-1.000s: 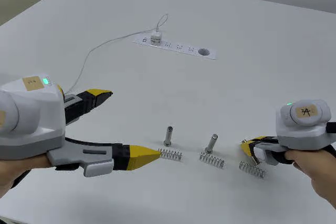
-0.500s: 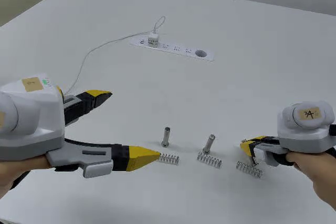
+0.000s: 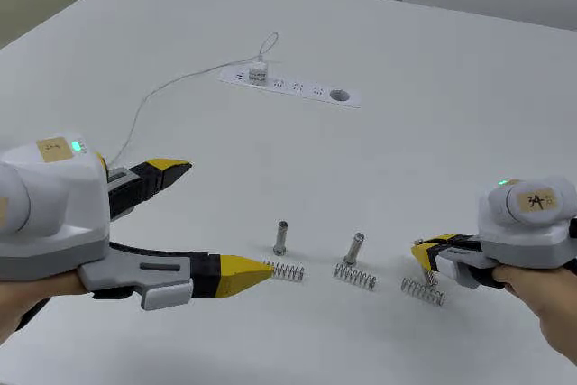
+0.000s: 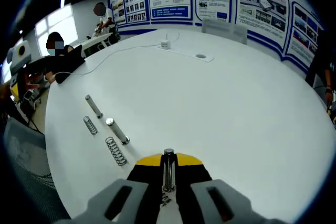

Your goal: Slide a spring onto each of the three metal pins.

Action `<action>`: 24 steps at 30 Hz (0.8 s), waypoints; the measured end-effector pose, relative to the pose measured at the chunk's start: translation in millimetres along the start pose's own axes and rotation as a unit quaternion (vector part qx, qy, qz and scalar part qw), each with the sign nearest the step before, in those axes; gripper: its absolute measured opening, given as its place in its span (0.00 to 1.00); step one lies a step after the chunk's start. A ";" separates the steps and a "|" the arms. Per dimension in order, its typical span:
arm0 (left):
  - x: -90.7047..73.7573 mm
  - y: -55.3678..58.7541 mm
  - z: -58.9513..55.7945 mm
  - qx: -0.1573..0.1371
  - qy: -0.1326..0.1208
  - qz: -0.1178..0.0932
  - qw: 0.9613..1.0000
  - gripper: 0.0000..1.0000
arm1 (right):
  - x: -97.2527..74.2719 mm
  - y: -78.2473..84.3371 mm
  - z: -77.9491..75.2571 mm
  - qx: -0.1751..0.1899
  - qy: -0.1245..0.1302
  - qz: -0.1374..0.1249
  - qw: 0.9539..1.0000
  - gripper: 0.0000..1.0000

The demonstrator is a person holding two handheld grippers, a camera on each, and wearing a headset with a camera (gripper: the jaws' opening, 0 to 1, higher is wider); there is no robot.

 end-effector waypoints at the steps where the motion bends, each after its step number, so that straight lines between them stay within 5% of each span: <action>1: 0.5 -0.1 -0.7 0.000 0.001 0.000 1.000 1.00 | -1.6 0.1 0.5 0.000 0.000 -0.001 1.000 0.08; 24: -0.9 -2.7 -5.2 0.004 0.004 -0.001 1.000 1.00 | -17.9 -0.9 3.0 -0.002 0.003 -0.028 1.000 0.08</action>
Point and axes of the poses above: the centre of the closed fingertips' face, and the gripper's own axes: x roughly forward along the fingers, z roughly to its left, y roughly out of its underside, the point moved 1 cm from there along -x, roughly backward along the fingers, and after that the axes turned 3 degrees about -y, right-handed, at the moved point
